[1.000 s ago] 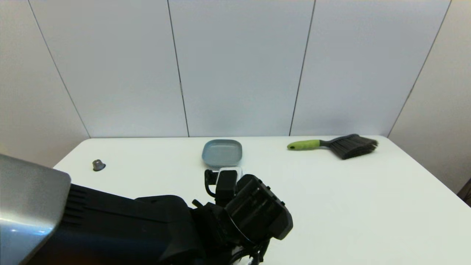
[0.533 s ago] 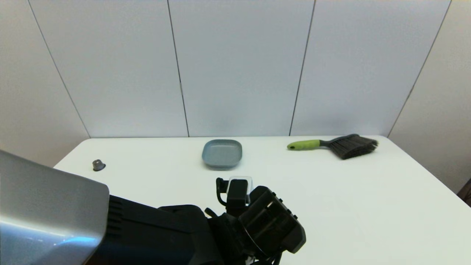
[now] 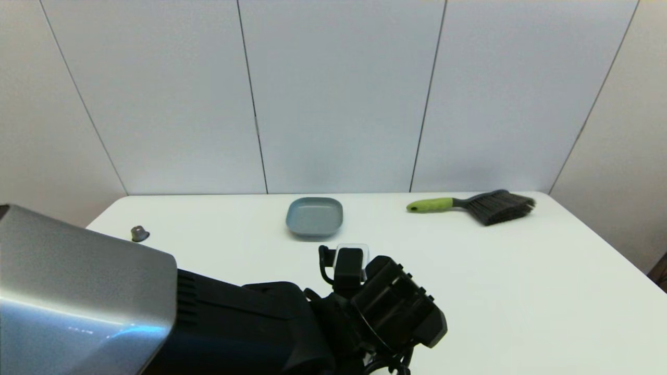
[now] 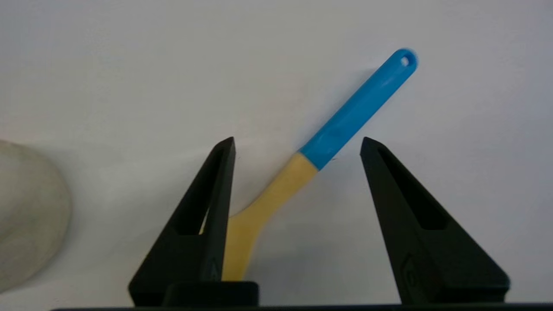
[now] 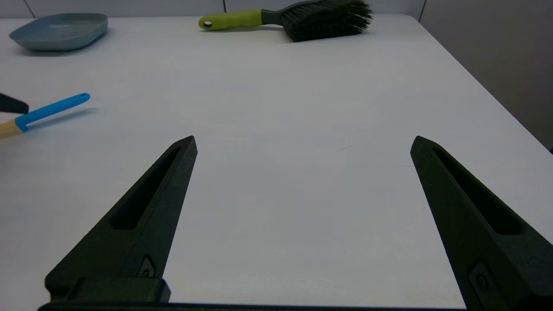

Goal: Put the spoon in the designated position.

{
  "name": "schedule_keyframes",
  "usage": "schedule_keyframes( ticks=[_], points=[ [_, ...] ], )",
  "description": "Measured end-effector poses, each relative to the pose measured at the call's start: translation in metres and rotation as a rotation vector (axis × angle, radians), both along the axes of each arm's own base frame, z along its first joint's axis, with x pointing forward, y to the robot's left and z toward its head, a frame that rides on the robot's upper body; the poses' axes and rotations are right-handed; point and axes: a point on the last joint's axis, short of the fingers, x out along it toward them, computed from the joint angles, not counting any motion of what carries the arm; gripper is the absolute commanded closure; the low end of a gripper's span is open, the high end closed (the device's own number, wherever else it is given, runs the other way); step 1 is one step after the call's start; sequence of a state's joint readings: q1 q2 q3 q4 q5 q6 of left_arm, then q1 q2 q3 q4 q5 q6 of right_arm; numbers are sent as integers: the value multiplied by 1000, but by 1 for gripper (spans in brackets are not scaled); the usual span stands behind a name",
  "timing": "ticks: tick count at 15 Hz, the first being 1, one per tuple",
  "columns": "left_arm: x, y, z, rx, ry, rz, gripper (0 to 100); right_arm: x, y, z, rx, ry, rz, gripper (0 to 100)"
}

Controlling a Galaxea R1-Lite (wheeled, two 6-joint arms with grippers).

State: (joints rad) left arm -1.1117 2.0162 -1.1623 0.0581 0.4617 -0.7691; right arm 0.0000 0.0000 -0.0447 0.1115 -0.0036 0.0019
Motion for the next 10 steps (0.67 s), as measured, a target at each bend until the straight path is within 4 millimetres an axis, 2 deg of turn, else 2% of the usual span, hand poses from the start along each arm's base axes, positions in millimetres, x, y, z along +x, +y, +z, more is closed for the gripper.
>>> schedule_keyframes(
  ticks=[3,5,8,10],
  points=[
    [5,-6,19,-4,-17,-13,0,0,0,0,0,0,0,0],
    [13,-1,39,44,-32,-41,0,0,0,0,1,0,0,0],
    [28,25,68,140,-52,-65,0,0,0,0,1,0,1,0],
    [44,53,87,175,-67,-72,0,0,0,0,1,0,0,0]
  ],
)
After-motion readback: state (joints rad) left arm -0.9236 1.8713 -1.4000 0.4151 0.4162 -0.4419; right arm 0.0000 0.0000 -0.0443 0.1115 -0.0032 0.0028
